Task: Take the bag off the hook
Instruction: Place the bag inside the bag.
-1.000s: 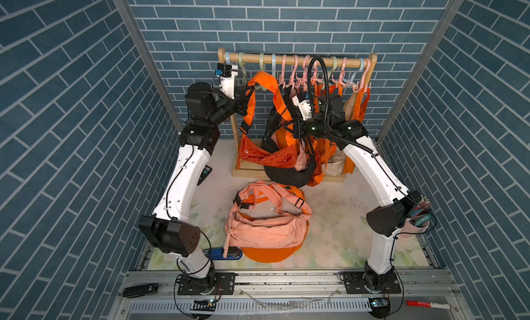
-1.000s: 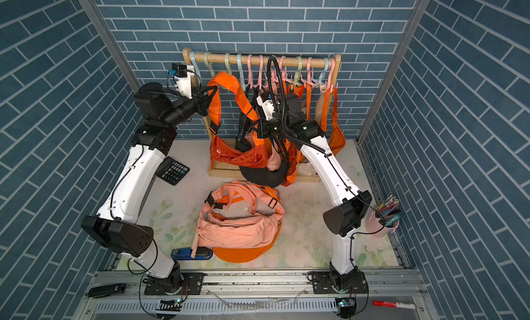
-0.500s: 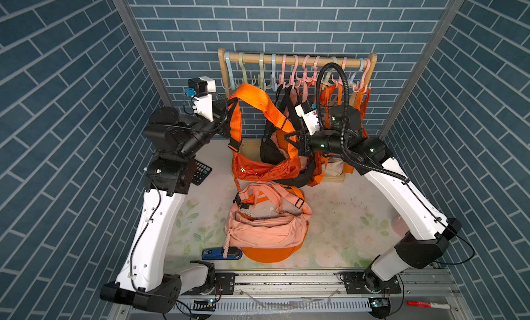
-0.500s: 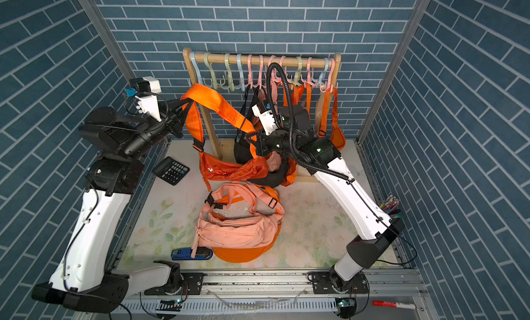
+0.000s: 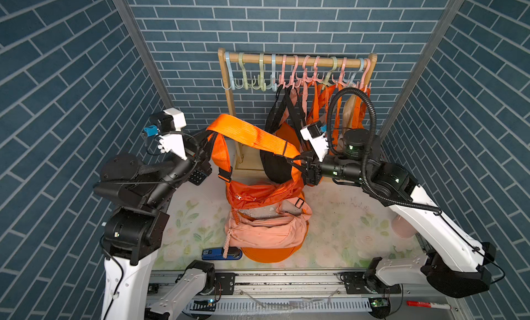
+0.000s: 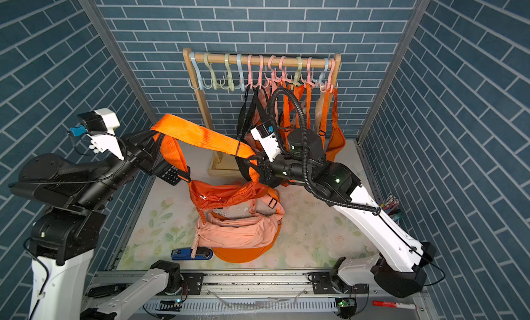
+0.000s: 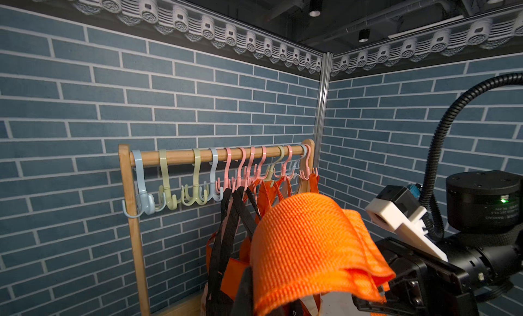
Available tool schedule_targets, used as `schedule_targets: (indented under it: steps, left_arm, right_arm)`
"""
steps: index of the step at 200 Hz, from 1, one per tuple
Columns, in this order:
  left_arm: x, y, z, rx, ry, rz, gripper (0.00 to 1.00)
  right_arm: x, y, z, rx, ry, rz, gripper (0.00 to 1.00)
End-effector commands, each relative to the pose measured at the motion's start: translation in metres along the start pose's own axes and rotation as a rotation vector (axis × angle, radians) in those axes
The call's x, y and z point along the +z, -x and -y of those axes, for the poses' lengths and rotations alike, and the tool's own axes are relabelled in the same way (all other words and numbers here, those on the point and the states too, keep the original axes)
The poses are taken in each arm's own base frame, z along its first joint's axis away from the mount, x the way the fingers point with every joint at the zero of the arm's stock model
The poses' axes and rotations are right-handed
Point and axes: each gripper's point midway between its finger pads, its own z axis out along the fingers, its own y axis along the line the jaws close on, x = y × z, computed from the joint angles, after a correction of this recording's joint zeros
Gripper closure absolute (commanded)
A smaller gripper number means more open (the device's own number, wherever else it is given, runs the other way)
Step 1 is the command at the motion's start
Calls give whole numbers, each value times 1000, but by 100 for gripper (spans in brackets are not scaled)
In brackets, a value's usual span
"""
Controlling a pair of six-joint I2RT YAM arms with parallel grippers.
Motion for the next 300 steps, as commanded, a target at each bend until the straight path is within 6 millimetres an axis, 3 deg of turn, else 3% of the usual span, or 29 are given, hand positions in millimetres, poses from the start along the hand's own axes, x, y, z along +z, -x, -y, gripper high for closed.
schedule_targets:
  steps: [1,30,56,81,85,105,148,176,215,244,300]
  left_arm:
    - [-14,-18,6,-103,0,-76,100]
    - [-42,-39,11,-103,43,-134,100]
    - [-72,-36,21,-112,39,-104,100]
    - [-90,-32,27,-130,42,-101,100]
    - [-101,-29,30,-126,41,-81,100]
    - [-106,-44,23,-131,81,-109,100]
    - [-63,-113,-4,-166,136,-277,100]
    - [-17,-154,-33,-128,187,-370,100]
    - [39,-192,-63,-36,210,-435,100]
    - [76,-229,-76,-23,189,-466,100]
    - [103,-309,-108,48,227,-593,100]
  right_arm:
    - [-16,-6,-18,-25,34,2,100]
    - [-35,-15,-33,-3,60,14,100]
    - [-45,-29,-39,22,69,6,100]
    - [-47,-48,-38,47,50,-22,100]
    - [-48,-50,-38,52,49,-21,100]
    - [-46,-65,-30,81,17,-23,100]
    - [-8,-111,21,146,-171,-114,100]
    - [21,-131,59,245,-220,-177,100]
    - [36,-142,103,319,-270,-184,100]
    - [45,-162,128,359,-299,-220,100]
    - [59,-215,163,418,-331,-279,100]
